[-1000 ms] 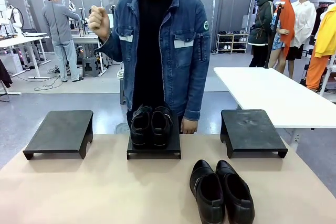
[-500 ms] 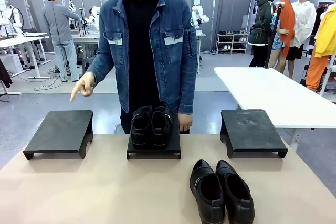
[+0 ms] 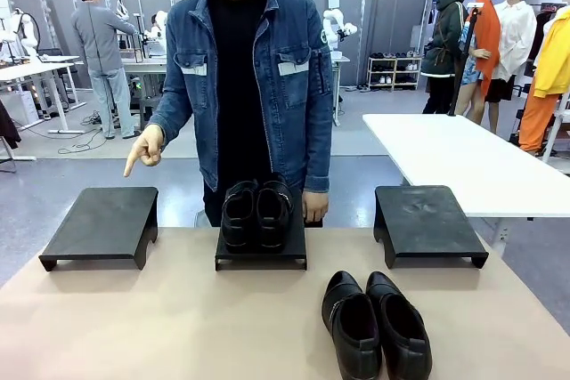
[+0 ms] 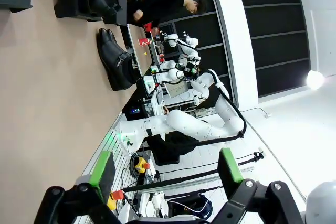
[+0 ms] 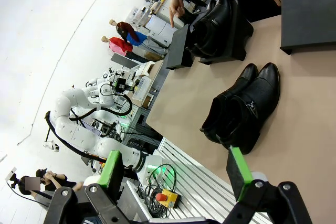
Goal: Place the shoes on the stand as instructed by the person.
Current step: Pick up another pair of Shoes and place it on the Shoes Stand indicated by the person.
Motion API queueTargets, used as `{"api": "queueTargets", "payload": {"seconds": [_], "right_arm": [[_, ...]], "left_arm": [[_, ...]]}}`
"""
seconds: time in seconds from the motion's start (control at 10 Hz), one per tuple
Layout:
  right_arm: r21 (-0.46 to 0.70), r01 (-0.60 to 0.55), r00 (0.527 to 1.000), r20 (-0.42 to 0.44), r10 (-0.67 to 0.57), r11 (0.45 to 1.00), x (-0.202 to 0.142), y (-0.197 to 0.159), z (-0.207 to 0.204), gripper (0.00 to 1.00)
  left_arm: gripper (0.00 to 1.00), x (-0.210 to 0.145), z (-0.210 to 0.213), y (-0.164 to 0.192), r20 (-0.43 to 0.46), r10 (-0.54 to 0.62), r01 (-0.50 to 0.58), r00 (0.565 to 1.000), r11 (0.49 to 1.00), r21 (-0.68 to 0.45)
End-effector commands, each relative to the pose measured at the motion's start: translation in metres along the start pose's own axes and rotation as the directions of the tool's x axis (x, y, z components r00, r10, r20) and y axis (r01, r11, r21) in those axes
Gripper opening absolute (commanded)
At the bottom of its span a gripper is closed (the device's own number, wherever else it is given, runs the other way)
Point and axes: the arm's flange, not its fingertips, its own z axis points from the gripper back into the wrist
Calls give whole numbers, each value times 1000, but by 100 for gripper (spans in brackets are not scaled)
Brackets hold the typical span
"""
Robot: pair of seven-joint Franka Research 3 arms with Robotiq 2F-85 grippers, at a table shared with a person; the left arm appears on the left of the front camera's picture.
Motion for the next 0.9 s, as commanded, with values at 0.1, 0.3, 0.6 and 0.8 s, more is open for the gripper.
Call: {"api": "queueTargets", "payload": {"seconds": [0.1, 0.3, 0.6, 0.8], "right_arm": [[9, -20, 1000, 6, 20, 1000, 1, 1, 2, 100], [9, -20, 1000, 6, 20, 1000, 1, 1, 2, 100], [9, -20, 1000, 6, 20, 1000, 1, 1, 2, 100], [9, -20, 1000, 6, 20, 1000, 1, 1, 2, 100]], "left_arm": [[100, -5, -3, -5, -8, -3, 3, 1000, 1000, 3], [100, -5, -3, -5, -8, -3, 3, 1000, 1000, 3], [100, 0, 0, 0, 0, 0, 0, 1000, 1000, 0], [100, 13, -52, -34, -72, 3, 2, 997, 997, 71]]}}
